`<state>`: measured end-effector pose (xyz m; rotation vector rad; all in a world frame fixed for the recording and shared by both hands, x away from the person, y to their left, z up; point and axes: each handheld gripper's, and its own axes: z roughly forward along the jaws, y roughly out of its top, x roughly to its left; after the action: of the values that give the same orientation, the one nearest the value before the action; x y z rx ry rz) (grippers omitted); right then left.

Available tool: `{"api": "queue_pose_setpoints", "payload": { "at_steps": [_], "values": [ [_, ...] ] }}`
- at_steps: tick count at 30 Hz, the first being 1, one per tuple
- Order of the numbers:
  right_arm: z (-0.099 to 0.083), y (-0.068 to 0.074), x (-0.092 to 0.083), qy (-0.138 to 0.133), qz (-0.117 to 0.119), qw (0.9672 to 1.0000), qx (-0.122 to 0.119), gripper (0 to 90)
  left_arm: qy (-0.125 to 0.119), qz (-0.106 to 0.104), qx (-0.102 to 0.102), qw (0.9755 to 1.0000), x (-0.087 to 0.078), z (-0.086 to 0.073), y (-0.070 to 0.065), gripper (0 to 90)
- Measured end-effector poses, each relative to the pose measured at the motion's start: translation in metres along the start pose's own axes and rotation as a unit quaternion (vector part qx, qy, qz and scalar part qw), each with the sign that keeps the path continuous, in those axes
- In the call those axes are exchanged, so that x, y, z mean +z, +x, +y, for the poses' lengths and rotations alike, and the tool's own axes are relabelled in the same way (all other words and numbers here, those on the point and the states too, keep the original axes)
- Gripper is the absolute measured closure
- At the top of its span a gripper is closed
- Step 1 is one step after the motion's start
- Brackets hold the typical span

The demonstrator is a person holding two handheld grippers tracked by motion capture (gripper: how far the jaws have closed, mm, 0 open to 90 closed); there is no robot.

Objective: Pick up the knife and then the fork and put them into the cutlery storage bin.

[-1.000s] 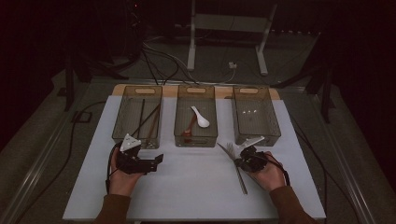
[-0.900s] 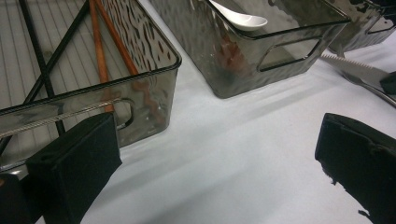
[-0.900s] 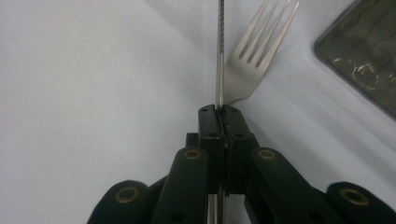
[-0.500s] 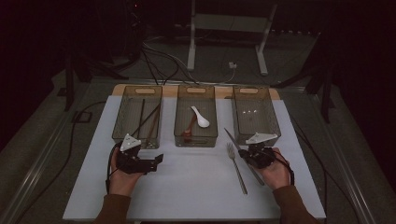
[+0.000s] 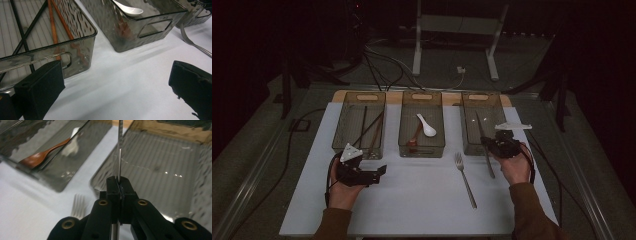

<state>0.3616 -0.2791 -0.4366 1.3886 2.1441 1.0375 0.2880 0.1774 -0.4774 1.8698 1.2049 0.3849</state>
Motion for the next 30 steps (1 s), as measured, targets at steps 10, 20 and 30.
{"api": "queue_pose_setpoints", "payload": {
  "at_steps": [10, 20, 30],
  "values": [
    [0.039, -0.022, -0.006, -0.016, -0.032, 0.9992, 0.019, 89.6, -0.002, 0.000, -0.002, 1.0000, -0.002, 0.000, 0.001, 1.1],
    [0.079, -0.039, -0.006, -0.037, -0.056, 0.9972, 0.032, 89.6, -0.003, 0.000, -0.002, 1.0000, -0.004, -0.001, 0.002, 1.1],
    [0.087, -0.058, 0.013, -0.043, -0.089, 0.9935, 0.056, 89.6, -0.003, 0.000, -0.005, 1.0000, -0.005, -0.003, 0.004, 1.1]
  ]
}}
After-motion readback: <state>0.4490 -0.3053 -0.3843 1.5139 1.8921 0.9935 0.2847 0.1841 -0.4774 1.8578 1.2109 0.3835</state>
